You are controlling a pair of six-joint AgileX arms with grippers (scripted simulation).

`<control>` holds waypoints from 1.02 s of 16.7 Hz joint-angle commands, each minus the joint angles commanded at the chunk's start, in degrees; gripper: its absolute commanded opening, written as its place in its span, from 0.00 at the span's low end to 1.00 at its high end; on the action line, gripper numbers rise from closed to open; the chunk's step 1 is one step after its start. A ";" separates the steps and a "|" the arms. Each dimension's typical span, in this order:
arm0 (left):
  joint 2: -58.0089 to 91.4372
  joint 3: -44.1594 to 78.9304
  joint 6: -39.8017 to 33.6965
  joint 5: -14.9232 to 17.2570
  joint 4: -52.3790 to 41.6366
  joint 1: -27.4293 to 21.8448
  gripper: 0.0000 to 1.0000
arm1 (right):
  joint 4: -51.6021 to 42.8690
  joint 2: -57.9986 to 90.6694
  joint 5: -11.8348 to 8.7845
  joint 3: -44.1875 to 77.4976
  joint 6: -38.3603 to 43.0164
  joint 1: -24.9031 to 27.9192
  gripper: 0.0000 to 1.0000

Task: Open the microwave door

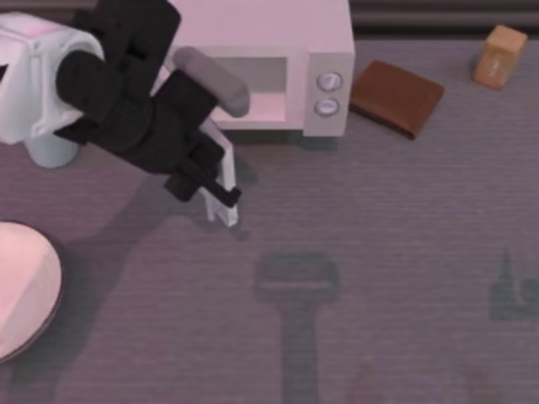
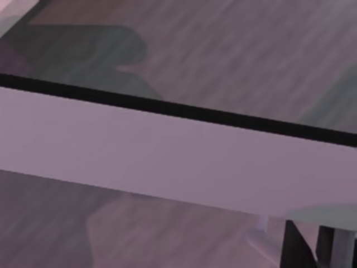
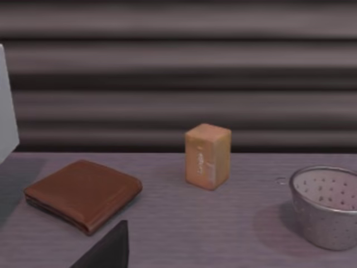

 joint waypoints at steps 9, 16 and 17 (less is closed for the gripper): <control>-1.90 -1.45 10.75 5.14 -2.68 4.63 0.00 | 0.00 0.00 0.00 0.00 0.00 0.00 1.00; -1.98 -1.47 11.08 5.31 -2.74 4.78 0.00 | 0.00 0.00 0.00 0.00 0.00 0.00 1.00; -1.98 -1.47 11.08 5.31 -2.74 4.78 0.00 | 0.00 0.00 0.00 0.00 0.00 0.00 1.00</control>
